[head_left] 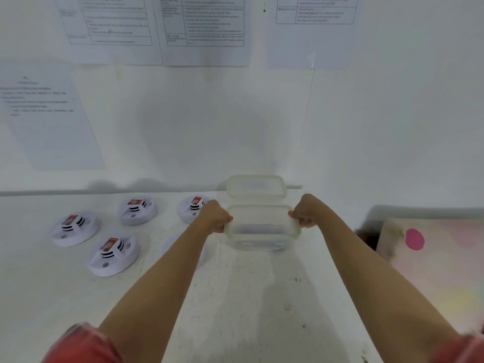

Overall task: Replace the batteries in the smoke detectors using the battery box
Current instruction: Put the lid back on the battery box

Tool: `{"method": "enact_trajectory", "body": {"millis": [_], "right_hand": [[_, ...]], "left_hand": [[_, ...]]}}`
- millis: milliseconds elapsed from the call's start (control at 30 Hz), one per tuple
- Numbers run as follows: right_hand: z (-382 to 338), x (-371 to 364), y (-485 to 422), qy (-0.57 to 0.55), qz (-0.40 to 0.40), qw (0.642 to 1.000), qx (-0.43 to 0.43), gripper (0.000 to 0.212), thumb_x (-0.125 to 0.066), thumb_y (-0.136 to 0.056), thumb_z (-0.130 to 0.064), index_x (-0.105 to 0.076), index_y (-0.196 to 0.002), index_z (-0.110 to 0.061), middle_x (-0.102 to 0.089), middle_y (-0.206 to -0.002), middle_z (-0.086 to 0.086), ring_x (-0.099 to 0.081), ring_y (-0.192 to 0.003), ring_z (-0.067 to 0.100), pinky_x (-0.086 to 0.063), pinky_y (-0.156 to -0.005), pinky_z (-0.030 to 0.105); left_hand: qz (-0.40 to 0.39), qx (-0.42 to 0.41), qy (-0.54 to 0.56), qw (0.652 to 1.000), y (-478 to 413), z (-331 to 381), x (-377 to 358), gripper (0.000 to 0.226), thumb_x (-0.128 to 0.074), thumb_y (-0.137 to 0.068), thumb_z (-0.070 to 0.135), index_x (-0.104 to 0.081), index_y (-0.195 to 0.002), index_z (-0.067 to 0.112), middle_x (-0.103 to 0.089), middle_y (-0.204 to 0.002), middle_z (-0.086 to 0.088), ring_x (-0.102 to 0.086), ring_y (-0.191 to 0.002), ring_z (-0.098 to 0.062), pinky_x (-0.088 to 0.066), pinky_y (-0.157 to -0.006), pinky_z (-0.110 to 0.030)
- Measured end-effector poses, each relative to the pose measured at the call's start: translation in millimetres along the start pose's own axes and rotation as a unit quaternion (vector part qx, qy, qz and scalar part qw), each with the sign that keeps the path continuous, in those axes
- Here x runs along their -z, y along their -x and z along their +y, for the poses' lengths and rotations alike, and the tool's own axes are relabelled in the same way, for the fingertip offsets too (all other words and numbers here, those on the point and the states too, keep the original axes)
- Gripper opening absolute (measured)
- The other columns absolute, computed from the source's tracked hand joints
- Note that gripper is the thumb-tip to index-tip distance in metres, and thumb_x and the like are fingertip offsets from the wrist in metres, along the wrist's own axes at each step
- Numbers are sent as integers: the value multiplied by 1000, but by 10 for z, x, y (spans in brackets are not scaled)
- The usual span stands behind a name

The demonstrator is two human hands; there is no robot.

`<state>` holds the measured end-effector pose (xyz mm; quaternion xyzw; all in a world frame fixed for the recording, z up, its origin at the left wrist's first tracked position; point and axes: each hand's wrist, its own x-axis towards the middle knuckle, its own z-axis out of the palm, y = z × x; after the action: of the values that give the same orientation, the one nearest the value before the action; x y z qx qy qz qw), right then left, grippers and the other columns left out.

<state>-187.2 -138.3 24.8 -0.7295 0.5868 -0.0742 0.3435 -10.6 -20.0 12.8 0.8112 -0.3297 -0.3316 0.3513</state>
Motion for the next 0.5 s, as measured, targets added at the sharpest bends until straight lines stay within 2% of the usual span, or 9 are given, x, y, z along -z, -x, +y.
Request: {"method": "enact_trajectory", "body": {"millis": [33, 67, 100, 133, 200, 267, 433, 500], "right_hand": [[-40, 1, 2, 63, 19, 997, 33, 18, -53, -90, -6, -54, -106, 2, -61, -106, 18, -58, -85, 22, -48, -70, 28], [-83, -24, -26, 111, 31, 991, 73, 35, -51, -89, -5, -48, -124, -2, -53, -127, 15, -55, -106, 23, -47, -84, 30], [-129, -60, -30, 124, 17, 986, 109, 46, -50, -88, -6, -42, -133, -7, -44, -140, 11, -46, -123, 23, -40, -99, 32], [-169, -113, -26, 126, -7, 981, 147, 48, -50, -89, -10, -41, -136, -11, -38, -145, 6, -38, -132, 22, -33, -108, 34], [-231, -205, -18, 138, -39, 970, 195, 46, -49, -94, -25, -41, -137, -12, -36, -147, 4, -34, -135, 22, -27, -112, 36], [-255, -273, -47, 146, -57, 966, 206, 51, -47, -94, -37, -41, -137, -9, -39, -145, 5, -37, -133, 22, -29, -110, 35], [-269, -329, -127, 155, -79, 962, 209, 55, -48, -92, -42, -43, -134, -8, -45, -140, 7, -43, -128, 24, -33, -108, 37], [-282, -336, -174, 143, -87, 964, 206, 47, -50, -92, -39, -51, -125, -4, -53, -129, 10, -51, -116, 25, -38, -99, 36]], "left_hand": [[16, -38, -95, 995, 38, 23, -15, 7, -54, -91, 5, -54, -95, -1, -58, -96, -12, -54, -85, -22, -45, -62, -19], [30, -92, -170, 981, 66, 25, -37, 23, -52, -93, 10, -53, -113, -1, -56, -115, -13, -52, -98, -23, -44, -72, -21], [19, -132, -207, 969, 80, 11, -59, 41, -52, -94, 17, -44, -131, 1, -46, -135, -11, -46, -118, -24, -40, -90, -26], [-19, -161, -215, 963, 97, -10, -74, 56, -56, -93, 24, -35, -142, 6, -34, -149, -7, -34, -134, -21, -29, -105, -28], [-97, -209, -230, 945, 148, -64, -91, 80, -68, -83, 35, -26, -148, 15, -20, -156, 0, -19, -143, -16, -15, -114, -28], [-115, -229, -289, 923, 176, -124, -122, 94, -75, -76, 38, -20, -150, 18, -13, -158, 1, -13, -145, -16, -12, -116, -31], [-45, -288, -401, 868, 230, -124, -188, 88, -67, -82, 43, -19, -150, 13, -14, -158, -6, -19, -143, -20, -19, -113, -31], [-36, -297, -424, 855, 241, -118, -213, 84, -64, -84, 44, -22, -149, 12, -17, -157, -8, -26, -140, -22, -25, -110, -31]]}}
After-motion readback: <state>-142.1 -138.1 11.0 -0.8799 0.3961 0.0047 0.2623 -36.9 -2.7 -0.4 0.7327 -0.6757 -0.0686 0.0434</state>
